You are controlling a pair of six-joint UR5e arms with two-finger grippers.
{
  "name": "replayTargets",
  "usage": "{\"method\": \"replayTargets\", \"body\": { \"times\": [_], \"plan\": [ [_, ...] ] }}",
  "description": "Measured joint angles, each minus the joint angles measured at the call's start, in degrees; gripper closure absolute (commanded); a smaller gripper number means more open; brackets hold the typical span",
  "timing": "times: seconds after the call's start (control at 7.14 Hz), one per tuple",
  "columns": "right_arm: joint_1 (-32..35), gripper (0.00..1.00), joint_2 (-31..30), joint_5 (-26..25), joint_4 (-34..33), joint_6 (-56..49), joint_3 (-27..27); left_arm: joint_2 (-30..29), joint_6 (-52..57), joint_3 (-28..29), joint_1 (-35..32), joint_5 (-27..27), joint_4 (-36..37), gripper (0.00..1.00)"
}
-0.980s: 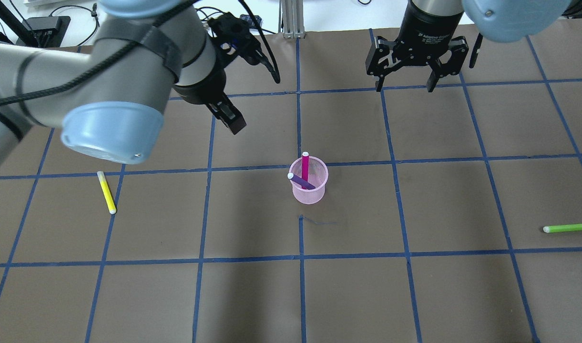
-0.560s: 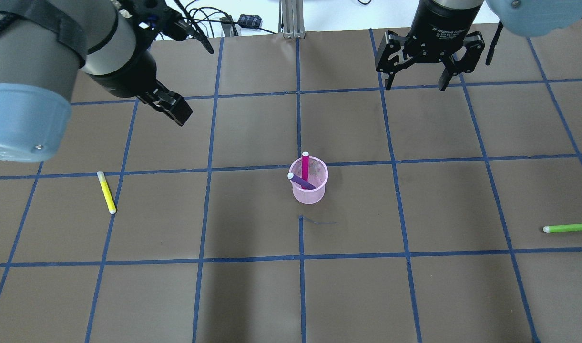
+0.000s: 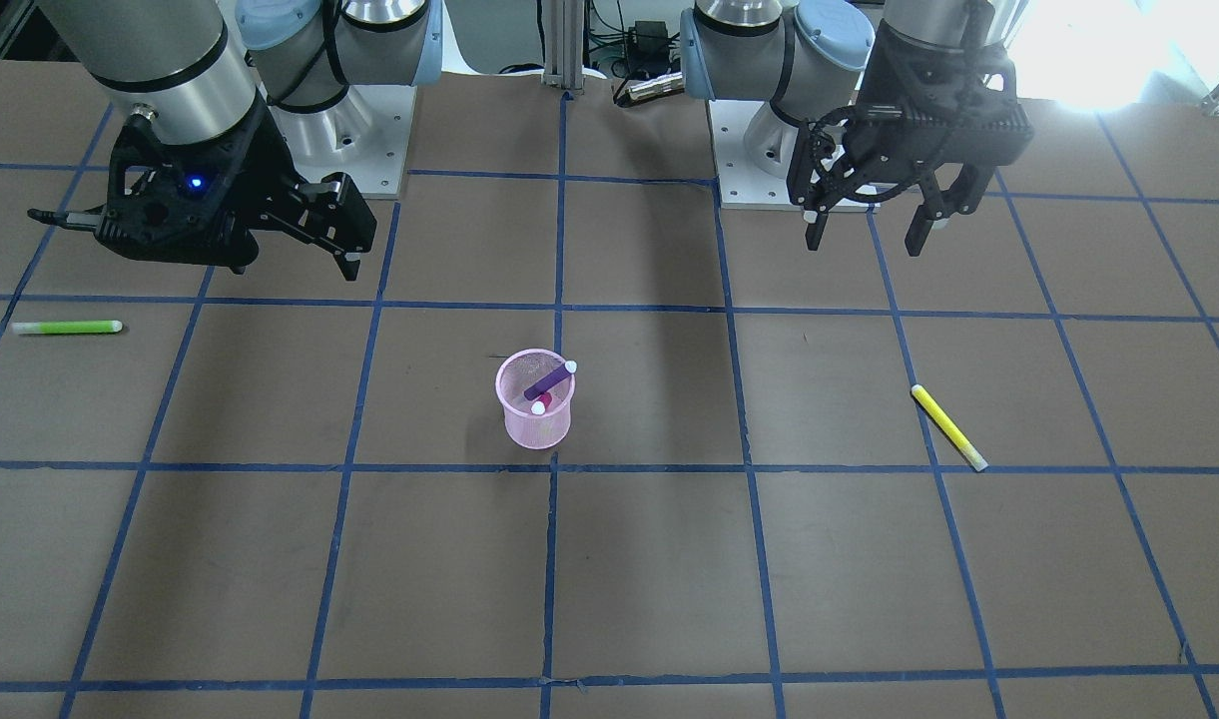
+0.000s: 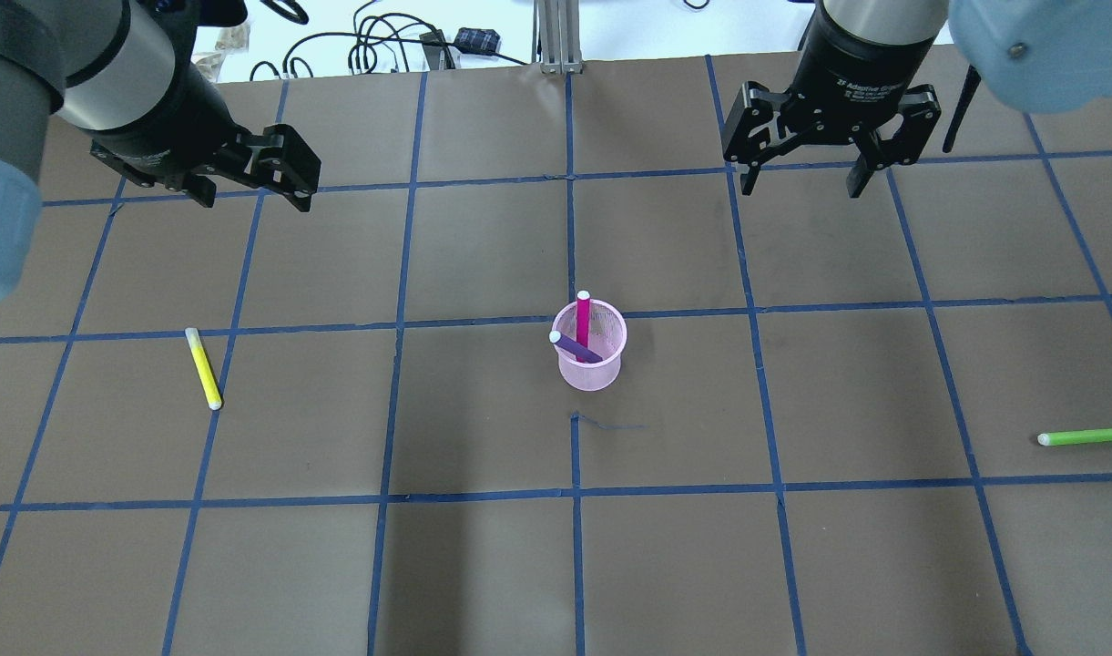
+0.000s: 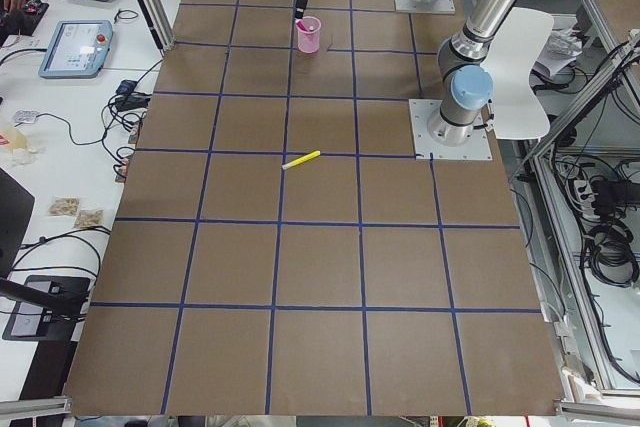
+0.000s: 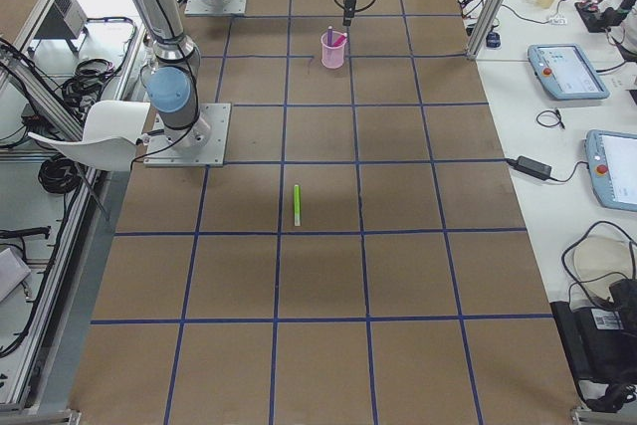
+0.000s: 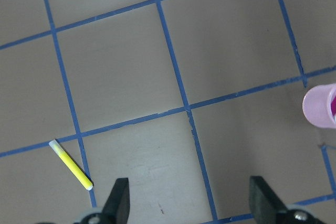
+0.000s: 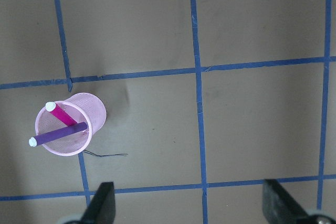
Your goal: Insert purple and pink pens into pink cup
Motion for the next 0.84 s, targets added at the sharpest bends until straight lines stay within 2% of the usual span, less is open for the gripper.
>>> {"method": "replayTargets", "body": {
  "times": [0.42,0.84],
  "plan": [
    [-0.02,0.0,-0.24,-0.01,-0.02,0.07,-0.17,-1.59,-10.94,1.56,-0.06,-2.85,-0.06,0.0],
    [-0.14,0.0,-0.23,0.01,-0.07,-0.19,-0.22,-1.9,-10.19,1.79,0.19,-3.01,-0.19,0.0]
  ]
}}
